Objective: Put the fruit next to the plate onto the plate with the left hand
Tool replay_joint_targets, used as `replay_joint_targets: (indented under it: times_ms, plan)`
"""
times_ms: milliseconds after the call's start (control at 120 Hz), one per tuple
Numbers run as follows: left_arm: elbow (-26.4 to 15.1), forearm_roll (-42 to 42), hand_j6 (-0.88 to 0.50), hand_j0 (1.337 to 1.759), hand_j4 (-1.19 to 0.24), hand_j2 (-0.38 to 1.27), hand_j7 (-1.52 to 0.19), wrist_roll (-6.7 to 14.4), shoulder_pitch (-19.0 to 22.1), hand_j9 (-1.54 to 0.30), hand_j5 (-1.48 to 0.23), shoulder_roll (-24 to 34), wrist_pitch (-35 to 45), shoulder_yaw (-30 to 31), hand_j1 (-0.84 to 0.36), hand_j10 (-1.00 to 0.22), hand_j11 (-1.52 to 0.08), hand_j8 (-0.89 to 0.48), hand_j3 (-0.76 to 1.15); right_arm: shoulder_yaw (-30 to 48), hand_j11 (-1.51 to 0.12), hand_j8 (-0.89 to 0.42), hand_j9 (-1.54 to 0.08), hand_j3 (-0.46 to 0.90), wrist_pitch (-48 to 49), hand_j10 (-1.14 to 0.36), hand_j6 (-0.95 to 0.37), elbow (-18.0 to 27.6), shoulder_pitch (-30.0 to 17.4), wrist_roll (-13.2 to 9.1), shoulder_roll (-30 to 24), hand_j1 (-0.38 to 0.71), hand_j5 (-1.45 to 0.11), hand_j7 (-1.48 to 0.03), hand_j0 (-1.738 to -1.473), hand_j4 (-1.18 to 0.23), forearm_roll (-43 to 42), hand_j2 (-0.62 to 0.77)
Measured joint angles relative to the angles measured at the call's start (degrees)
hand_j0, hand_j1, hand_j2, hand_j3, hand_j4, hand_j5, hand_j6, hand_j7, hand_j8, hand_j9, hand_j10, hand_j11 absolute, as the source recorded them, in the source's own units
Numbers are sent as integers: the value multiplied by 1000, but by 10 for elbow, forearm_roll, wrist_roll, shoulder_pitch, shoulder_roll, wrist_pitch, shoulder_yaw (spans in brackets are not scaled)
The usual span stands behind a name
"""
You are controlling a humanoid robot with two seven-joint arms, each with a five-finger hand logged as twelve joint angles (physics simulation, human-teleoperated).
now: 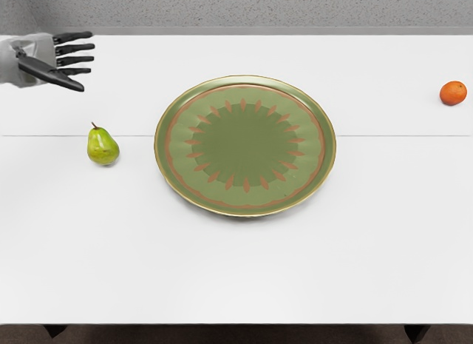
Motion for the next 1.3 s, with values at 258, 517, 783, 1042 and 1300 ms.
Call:
replay_joint_targets:
  times_ms: [258, 517, 783, 1042, 1300]
  plan:
    - [1, 50, -9, 1658, -9, 2, -12, 19, -9, -12, -12, 6, 0, 4, 338, -9, -12, -9, 0, 2, -22, -17, -22, 0, 0, -17, -16, -1, 3, 0, 0, -329, -22, -22, -1658, -17, -1, -4]
    - [-2, 159, -13, 1658, -13, 3, -16, 35, -12, -16, -16, 4, 7, 16, 335, -12, -16, -13, 0, 3, -22, -17, -22, 0, 0, -17, -16, -1, 4, 0, 0, -329, -22, -22, -1658, -17, -1, -4]
    - [-193, 242, -26, 1658, -26, 5, -32, 36, -59, -32, -32, 30, 337, 117, 320, -26, -32, -26, 0, 3, -22, -17, -22, 0, 0, -17, -16, -1, 4, 0, 0, -329, -22, -22, -1658, -17, -1, -4]
    - [-309, 294, -43, 1658, -42, 9, -52, 34, -69, -52, -52, -22, 595, 241, 302, -42, -52, -42, 0, 3, -22, -17, -22, 0, 0, -17, -16, -1, 4, 0, 0, -329, -22, -22, -1658, -17, -1, -3]
    - [-333, 299, -153, 1658, -152, 32, -197, 32, -50, -197, -197, -45, 661, 278, 169, -152, -197, -153, 0, 3, -22, -17, -22, 0, 0, -17, -16, -1, 4, 0, 0, -329, -22, -22, -1658, -17, -1, -3]
